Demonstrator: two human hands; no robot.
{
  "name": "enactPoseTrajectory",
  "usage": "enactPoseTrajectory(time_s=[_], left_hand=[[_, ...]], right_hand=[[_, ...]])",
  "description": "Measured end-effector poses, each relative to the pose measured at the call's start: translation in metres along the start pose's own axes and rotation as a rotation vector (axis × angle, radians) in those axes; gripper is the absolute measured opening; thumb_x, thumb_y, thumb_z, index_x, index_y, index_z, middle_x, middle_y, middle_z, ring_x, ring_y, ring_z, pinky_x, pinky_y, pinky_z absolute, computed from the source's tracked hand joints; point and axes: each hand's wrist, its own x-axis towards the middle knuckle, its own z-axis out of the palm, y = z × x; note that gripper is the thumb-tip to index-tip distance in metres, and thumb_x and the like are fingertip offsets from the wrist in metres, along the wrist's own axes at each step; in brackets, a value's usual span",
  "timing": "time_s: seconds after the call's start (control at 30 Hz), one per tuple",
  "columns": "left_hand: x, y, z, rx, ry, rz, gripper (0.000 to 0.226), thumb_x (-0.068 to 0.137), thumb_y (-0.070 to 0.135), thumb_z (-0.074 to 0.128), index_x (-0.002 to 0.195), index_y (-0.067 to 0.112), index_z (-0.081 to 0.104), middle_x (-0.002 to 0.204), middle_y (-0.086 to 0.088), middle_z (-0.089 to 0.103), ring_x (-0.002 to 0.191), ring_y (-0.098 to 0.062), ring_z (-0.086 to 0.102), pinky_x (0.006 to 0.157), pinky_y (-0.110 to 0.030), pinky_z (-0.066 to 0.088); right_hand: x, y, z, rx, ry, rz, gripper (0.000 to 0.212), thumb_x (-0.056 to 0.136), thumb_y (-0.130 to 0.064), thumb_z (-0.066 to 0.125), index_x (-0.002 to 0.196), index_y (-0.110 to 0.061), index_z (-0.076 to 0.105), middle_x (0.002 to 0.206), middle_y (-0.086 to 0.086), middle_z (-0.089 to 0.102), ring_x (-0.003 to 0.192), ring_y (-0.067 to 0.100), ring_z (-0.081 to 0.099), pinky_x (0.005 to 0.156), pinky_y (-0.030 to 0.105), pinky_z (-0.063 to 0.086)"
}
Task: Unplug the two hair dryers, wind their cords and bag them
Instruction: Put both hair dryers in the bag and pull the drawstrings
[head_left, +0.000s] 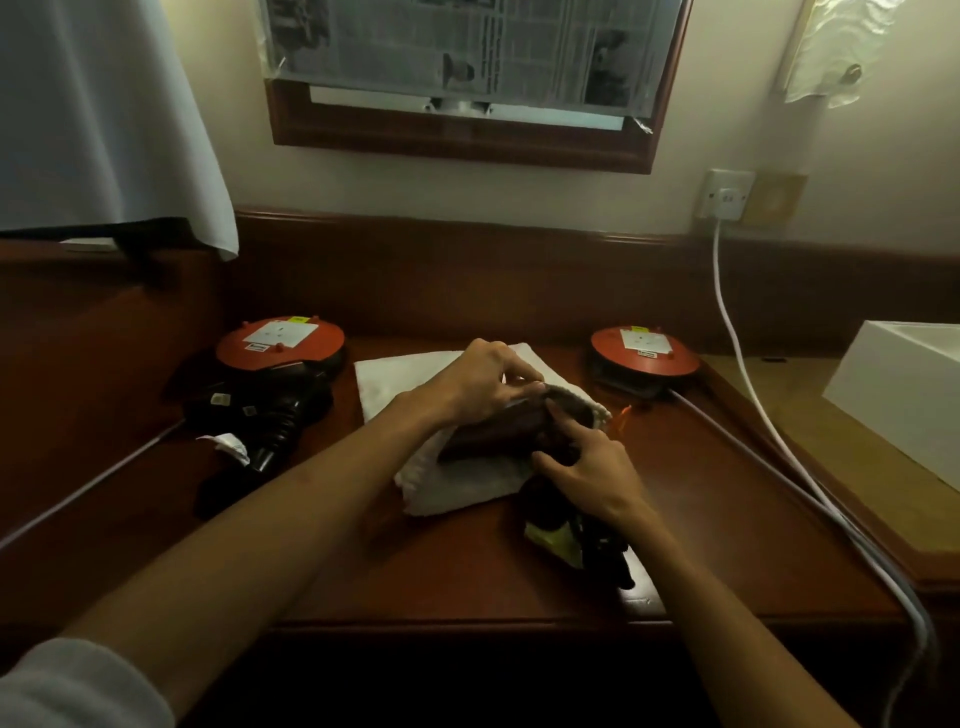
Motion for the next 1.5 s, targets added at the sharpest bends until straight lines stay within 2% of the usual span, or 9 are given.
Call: enactPoseTrajectory(time_s=[0.17, 0.27, 0.4, 0.7, 0.87, 0.97, 1.1, 1.33, 1.5], left_hand=[[0.002, 0.001, -0.006, 0.04, 0.037, 0.05, 0.02, 0.096, 0.023, 0.071, 0.112, 0.014, 0.08, 0.086, 0.008, 0.069, 0.071, 0.0, 0.055, 0.06, -0.008, 0.037], [0.002, 0.006, -0.003, 0.008, 0.053, 0.065, 0.021, 0.096, 0.022, 0.071, 0.113, 0.013, 0.079, 0.08, 0.02, 0.059, 0.071, -0.001, 0.054, 0.06, -0.009, 0.038], [0.005, 0.014, -0.001, 0.007, 0.068, 0.078, 0.026, 0.096, 0.027, 0.071, 0.117, 0.015, 0.078, 0.091, 0.001, 0.066, 0.077, -0.01, 0.058, 0.064, -0.02, 0.044], [0.005, 0.026, -0.015, 0.036, 0.058, 0.149, 0.023, 0.097, 0.024, 0.071, 0.118, 0.018, 0.078, 0.092, 0.0, 0.067, 0.073, -0.007, 0.059, 0.059, -0.011, 0.04], [0.005, 0.026, -0.023, 0.034, 0.063, 0.124, 0.027, 0.097, 0.026, 0.069, 0.12, 0.015, 0.076, 0.094, -0.002, 0.068, 0.075, -0.006, 0.058, 0.061, -0.012, 0.041], [0.006, 0.022, -0.026, 0.037, 0.062, 0.121, 0.026, 0.097, 0.027, 0.069, 0.12, 0.017, 0.076, 0.095, 0.0, 0.066, 0.076, -0.005, 0.058, 0.062, -0.011, 0.042], [0.007, 0.017, -0.027, 0.048, 0.069, 0.131, 0.026, 0.097, 0.026, 0.068, 0.12, 0.017, 0.076, 0.094, 0.004, 0.062, 0.075, -0.004, 0.056, 0.062, -0.011, 0.04], [0.012, 0.028, -0.026, 0.059, 0.088, 0.169, 0.023, 0.097, 0.026, 0.069, 0.116, 0.017, 0.078, 0.099, 0.002, 0.058, 0.077, -0.002, 0.053, 0.066, -0.011, 0.037], [0.01, 0.037, -0.02, 0.039, 0.066, 0.191, 0.021, 0.095, 0.024, 0.071, 0.112, 0.014, 0.079, 0.101, 0.003, 0.054, 0.077, -0.001, 0.052, 0.065, -0.011, 0.038]], right_hand=[[-0.032, -0.003, 0.005, -0.208, -0.187, 0.057, 0.097, 0.086, -0.053, 0.068, 0.16, -0.036, 0.007, 0.149, 0.005, 0.045, 0.131, 0.024, 0.049, 0.103, 0.034, 0.046], [-0.034, -0.004, 0.009, -0.127, -0.047, 0.042, 0.077, 0.086, -0.025, 0.071, 0.155, -0.027, 0.034, 0.14, 0.005, 0.056, 0.123, 0.023, 0.056, 0.098, 0.026, 0.046], [-0.02, -0.011, 0.015, -0.059, 0.081, 0.018, 0.047, 0.087, -0.012, 0.068, 0.132, -0.023, 0.064, 0.122, 0.001, 0.072, 0.109, 0.02, 0.068, 0.094, 0.031, 0.055], [0.042, -0.032, 0.023, -0.009, 0.162, 0.081, 0.02, 0.09, -0.021, 0.064, 0.11, -0.02, 0.068, 0.094, 0.003, 0.069, 0.082, 0.022, 0.066, 0.074, 0.037, 0.059], [0.06, -0.018, 0.032, -0.005, 0.169, 0.108, 0.028, 0.086, -0.029, 0.066, 0.112, -0.019, 0.07, 0.107, 0.007, 0.069, 0.098, 0.025, 0.065, 0.084, 0.037, 0.057], [0.05, -0.007, 0.033, 0.021, 0.086, 0.016, 0.062, 0.079, -0.048, 0.068, 0.136, -0.03, 0.052, 0.139, 0.007, 0.053, 0.125, 0.025, 0.054, 0.1, 0.041, 0.052], [0.018, 0.014, 0.035, -0.289, -0.17, -0.005, 0.104, 0.089, -0.034, 0.069, 0.159, -0.032, -0.008, 0.167, 0.005, -0.015, 0.154, 0.035, -0.001, 0.122, 0.053, 0.024], [0.02, 0.023, 0.043, -0.459, 0.101, -0.03, 0.073, 0.091, -0.002, 0.06, 0.154, -0.02, 0.028, 0.158, 0.017, 0.027, 0.135, 0.046, 0.043, 0.093, 0.051, 0.055], [0.035, 0.022, 0.046, -0.592, 0.254, -0.063, 0.063, 0.092, -0.004, 0.057, 0.151, -0.019, 0.039, 0.139, 0.021, 0.051, 0.115, 0.046, 0.06, 0.081, 0.051, 0.057]])
